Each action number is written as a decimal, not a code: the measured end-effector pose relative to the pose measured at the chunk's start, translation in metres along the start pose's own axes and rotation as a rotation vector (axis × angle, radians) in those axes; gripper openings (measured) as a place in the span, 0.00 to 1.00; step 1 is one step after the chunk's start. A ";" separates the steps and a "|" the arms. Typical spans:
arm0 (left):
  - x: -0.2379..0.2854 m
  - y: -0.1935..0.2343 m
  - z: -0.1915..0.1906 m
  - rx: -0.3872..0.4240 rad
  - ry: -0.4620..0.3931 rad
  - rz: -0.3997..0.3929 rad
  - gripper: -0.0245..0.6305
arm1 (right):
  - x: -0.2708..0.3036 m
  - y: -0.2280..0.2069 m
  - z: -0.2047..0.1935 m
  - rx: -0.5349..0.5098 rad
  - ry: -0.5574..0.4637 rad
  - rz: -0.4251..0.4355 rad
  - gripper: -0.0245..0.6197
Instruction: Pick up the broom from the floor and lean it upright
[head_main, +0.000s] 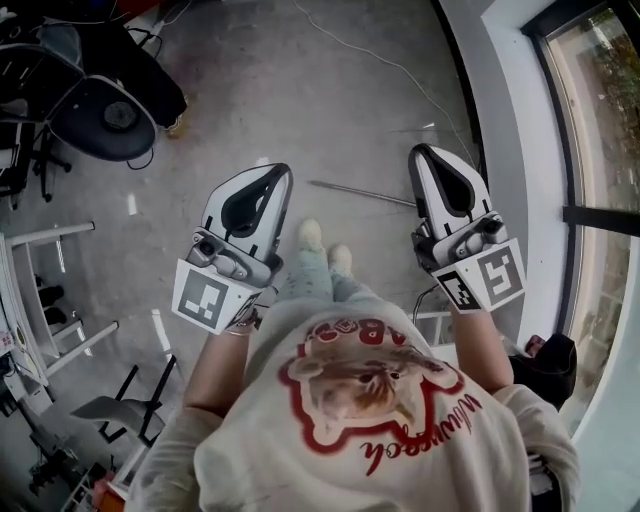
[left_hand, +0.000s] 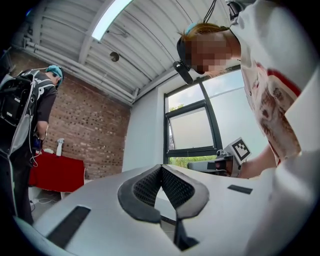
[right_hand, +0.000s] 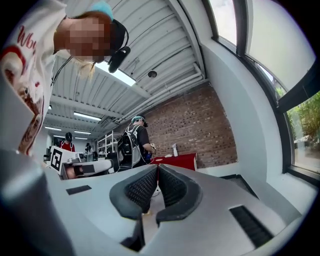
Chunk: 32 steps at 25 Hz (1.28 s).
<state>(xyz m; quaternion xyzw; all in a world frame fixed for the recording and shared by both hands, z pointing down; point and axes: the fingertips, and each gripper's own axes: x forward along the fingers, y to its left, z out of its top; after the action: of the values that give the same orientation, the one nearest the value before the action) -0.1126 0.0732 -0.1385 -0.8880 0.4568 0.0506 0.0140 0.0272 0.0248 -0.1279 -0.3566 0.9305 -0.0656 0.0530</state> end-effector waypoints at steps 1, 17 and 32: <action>0.000 0.004 -0.005 -0.003 0.005 0.001 0.06 | 0.003 0.003 -0.006 -0.004 0.007 0.006 0.08; 0.045 0.090 -0.038 -0.092 0.018 -0.075 0.06 | 0.081 -0.017 -0.060 -0.014 0.117 -0.055 0.08; 0.097 0.125 -0.188 -0.124 0.086 -0.059 0.06 | 0.118 -0.061 -0.251 -0.035 0.351 0.094 0.08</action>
<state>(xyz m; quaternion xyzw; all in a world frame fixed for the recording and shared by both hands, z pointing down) -0.1441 -0.0918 0.0415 -0.9016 0.4267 0.0402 -0.0592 -0.0568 -0.0781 0.1228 -0.2967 0.9420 -0.1082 -0.1133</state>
